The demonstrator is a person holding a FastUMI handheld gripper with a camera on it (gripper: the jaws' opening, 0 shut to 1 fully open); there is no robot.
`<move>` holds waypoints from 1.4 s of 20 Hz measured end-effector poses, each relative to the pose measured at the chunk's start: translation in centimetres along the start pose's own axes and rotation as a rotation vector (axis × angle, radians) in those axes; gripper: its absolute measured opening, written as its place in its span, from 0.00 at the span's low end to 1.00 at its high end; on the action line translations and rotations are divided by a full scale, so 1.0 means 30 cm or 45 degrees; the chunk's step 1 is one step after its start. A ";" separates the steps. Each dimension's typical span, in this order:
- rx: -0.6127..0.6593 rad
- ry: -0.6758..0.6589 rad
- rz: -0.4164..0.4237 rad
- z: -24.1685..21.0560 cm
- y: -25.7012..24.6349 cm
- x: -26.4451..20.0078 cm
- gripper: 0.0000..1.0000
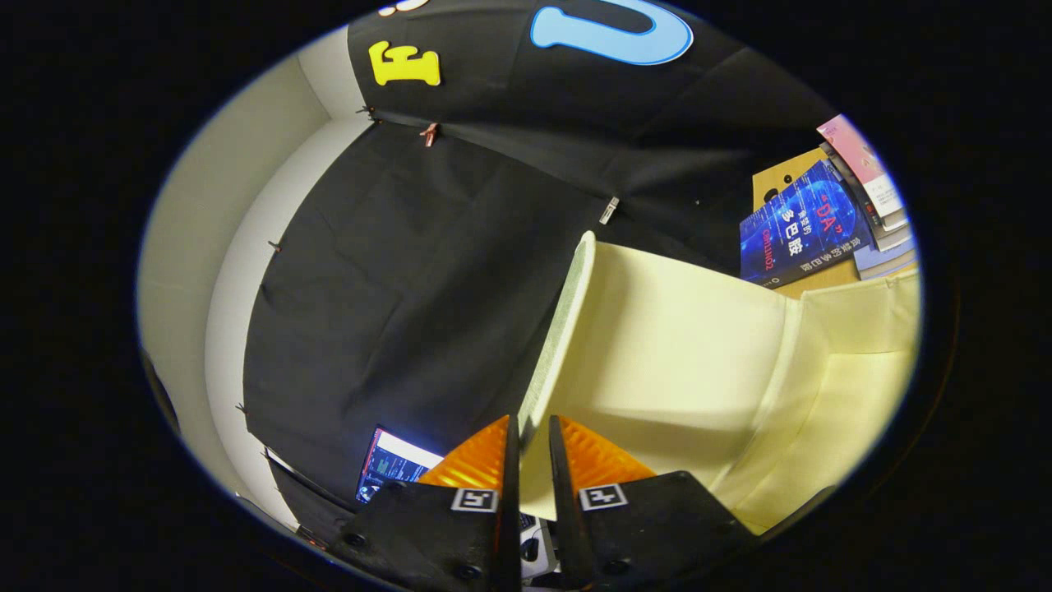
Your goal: Open the storage box then place both shoes into the box .Put the left shoe in first, then the right shoe, with the right side of both shoes facing outward in a uniform manner.
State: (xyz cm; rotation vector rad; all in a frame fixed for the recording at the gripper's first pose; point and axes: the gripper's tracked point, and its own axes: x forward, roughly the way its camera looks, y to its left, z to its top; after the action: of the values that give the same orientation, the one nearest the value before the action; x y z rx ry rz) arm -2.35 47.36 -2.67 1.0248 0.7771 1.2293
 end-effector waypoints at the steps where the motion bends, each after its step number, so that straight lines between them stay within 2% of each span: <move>1: -0.002 0.005 -0.008 -0.008 -0.005 0.005 0.41; 5: -0.013 -0.015 -0.046 -0.008 -0.029 0.000 0.88; 7: -0.026 -0.044 -0.072 0.008 -0.036 -0.027 0.96; 12: -0.045 -0.094 -0.136 0.051 -0.023 -0.146 0.96; 15: -0.099 -0.121 -0.207 0.073 -0.020 -0.278 0.96; 18: -0.209 -0.113 -0.360 0.085 -0.088 -0.445 0.95; 23: -0.423 -0.099 -0.677 0.079 -0.224 -0.778 0.96; 28: -0.479 -0.098 -1.003 0.078 -0.363 -1.101 0.96</move>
State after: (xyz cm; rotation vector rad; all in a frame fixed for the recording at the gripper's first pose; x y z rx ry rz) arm -2.55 14.26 -13.66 0.3787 0.7461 0.6090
